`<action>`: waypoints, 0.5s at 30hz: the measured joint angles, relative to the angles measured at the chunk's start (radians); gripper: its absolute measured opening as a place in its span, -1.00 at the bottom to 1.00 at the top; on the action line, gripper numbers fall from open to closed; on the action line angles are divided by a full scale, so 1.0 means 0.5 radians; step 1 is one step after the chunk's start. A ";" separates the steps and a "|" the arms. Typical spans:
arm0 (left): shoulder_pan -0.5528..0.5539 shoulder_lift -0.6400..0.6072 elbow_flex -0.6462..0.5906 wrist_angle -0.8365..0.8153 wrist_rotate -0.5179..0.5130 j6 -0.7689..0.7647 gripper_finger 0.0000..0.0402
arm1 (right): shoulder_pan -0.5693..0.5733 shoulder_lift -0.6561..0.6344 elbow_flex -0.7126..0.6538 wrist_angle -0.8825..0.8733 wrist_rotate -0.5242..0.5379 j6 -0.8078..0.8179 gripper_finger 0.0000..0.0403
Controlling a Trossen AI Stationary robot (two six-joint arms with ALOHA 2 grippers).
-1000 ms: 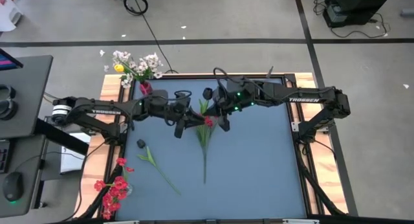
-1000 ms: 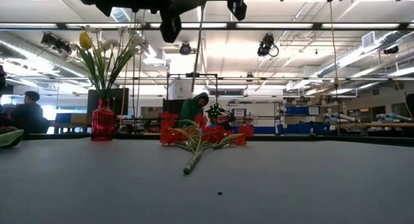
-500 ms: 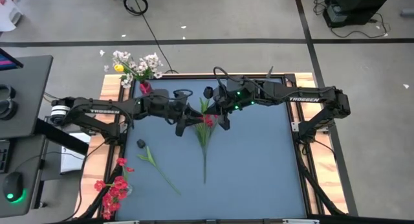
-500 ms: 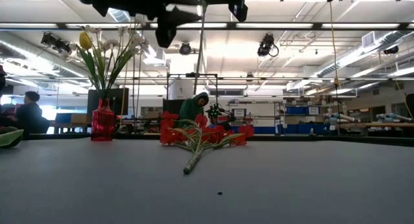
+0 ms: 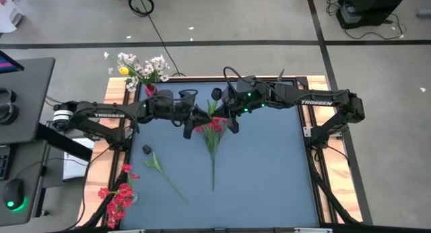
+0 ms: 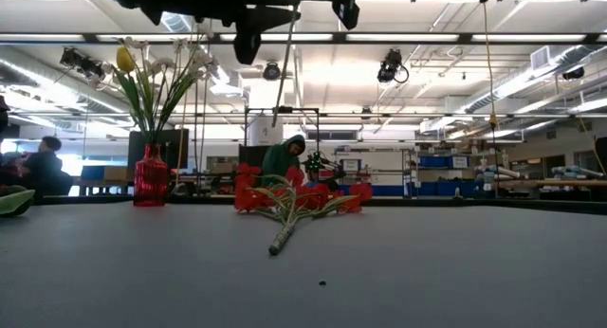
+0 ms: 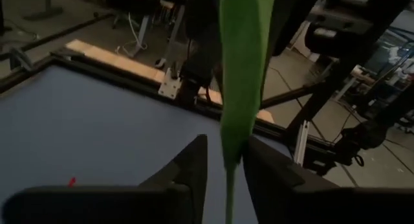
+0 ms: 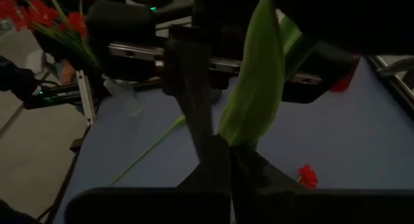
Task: Sort flowers into vase by color
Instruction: Put the right black tulip flower into the transparent vase
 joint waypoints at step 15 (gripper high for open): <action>0.078 -0.121 -0.001 -0.086 0.196 0.367 -0.98 | -0.014 -0.012 -0.001 0.004 0.272 0.055 -0.47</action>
